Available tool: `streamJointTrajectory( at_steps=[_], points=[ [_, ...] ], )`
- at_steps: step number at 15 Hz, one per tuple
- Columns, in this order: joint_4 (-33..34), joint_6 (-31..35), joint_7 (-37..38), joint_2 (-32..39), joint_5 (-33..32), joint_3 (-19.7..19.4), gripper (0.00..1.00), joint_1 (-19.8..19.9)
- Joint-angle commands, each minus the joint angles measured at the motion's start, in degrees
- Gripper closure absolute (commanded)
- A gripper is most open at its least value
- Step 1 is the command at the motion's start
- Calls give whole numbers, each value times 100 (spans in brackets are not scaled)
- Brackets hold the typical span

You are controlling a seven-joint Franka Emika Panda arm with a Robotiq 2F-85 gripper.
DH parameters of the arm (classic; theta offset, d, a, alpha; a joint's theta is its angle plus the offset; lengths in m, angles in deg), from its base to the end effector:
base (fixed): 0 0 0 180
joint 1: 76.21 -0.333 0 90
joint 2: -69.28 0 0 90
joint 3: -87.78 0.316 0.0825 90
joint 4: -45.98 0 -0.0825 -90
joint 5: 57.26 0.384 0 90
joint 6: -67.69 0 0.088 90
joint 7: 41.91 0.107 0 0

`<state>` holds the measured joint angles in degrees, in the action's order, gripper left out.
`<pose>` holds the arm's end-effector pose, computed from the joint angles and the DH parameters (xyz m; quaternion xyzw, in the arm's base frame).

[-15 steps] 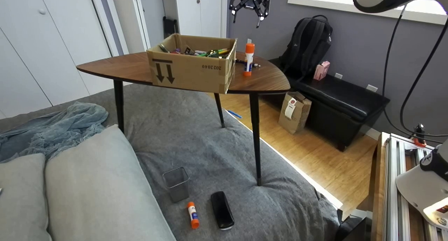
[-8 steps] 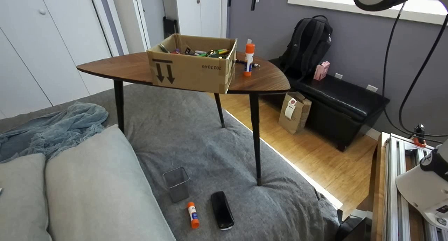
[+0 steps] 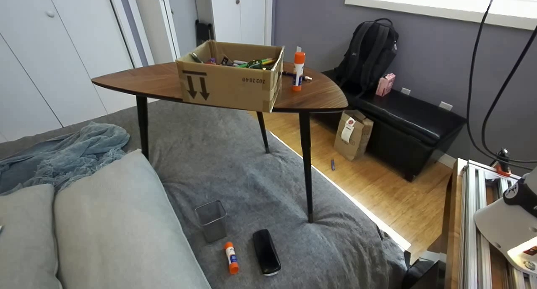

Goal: Put the blue marker on the table

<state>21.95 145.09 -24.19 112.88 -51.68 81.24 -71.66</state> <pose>0.7016 -0.0783 0.6378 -0.9728 0.2151 -0.0853 0.0136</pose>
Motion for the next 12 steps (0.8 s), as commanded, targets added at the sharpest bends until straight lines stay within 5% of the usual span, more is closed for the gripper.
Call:
streamJointTrajectory(
  at_steps=[1,12],
  points=[
    [6,507,-720,-178,-342,165,0,-123],
    [-66,827,-1018,-271,-257,350,0,-73]
  ],
)
